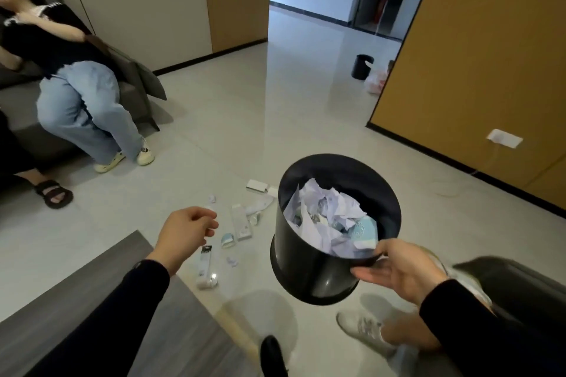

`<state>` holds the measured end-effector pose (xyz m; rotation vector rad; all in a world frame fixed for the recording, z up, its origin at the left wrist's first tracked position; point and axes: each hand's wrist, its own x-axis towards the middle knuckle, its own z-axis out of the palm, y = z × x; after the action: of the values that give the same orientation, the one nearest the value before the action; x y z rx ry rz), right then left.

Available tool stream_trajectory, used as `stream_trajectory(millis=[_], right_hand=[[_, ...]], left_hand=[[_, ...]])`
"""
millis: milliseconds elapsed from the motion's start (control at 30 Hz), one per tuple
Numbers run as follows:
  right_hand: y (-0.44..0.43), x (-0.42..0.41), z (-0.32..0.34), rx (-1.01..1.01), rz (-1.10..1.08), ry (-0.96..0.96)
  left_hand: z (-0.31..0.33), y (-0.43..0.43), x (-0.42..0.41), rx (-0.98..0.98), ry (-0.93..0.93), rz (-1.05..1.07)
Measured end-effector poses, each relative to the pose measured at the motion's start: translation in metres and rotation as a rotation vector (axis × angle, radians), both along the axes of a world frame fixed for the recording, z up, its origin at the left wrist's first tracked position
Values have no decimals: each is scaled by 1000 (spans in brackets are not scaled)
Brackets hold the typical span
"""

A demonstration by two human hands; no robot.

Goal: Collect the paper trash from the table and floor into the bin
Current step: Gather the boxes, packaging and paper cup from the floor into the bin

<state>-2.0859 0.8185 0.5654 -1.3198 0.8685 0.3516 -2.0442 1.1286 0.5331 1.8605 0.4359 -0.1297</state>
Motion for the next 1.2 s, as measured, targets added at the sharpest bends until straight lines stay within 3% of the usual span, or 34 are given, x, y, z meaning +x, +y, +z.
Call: stream_trajectory(millis=[467,633,867,1200], right_hand=[[-39,290,-46,-40,45,137],[-55,377,-99,-28,23,211],[-76,488,-256,40,-67,337],[-79,530,-485,104,-81,334]], left_hand=[[-31,-30,245,-35,177,97],[-65,-50,325,0,200,91],[-205,-103,433,81,312,38],[-425,-130,493,17,447,1]])
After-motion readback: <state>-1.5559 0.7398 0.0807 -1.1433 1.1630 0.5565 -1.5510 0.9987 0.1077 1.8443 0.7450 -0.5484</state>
